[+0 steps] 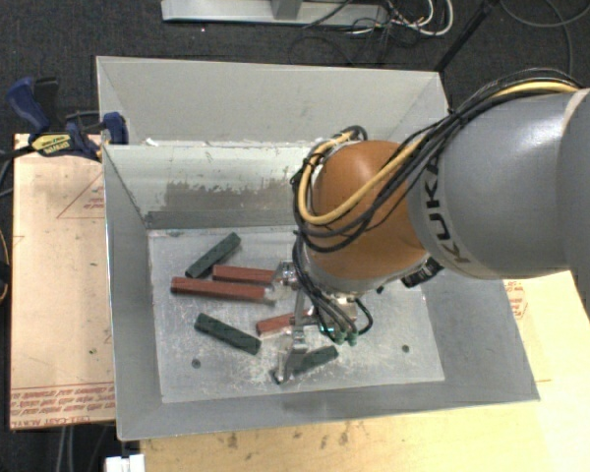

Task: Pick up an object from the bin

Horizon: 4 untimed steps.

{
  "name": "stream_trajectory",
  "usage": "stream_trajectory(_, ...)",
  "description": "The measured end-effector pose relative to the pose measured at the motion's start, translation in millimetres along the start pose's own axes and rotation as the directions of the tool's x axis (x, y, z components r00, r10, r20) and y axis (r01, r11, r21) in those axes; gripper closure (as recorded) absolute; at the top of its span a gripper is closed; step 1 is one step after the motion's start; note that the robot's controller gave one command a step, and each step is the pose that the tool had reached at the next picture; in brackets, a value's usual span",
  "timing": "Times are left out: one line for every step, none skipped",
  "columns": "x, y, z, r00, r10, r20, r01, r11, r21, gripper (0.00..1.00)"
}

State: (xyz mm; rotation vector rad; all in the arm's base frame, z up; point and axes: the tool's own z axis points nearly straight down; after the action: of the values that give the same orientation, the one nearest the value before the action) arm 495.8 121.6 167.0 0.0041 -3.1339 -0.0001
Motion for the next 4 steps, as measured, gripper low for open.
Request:
stream_trajectory(-1.9, -1, -3, 1.000, 0.003, 0.007, -0.003, 1.000, -0.001, 0.00)
stream_trajectory(-11.3, 28, 61, 1.000, 0.010, 0.013, -0.010, 1.000, -0.003, 0.00)
stream_trajectory(-18.5, 48, 94, 1.000, -0.022, 0.012, 0.022, 1.000, 0.000, 0.00)
stream_trajectory(-17.6, 47, 93, 0.993, 0.117, 0.014, -0.117, 0.993, -0.009, 0.00)
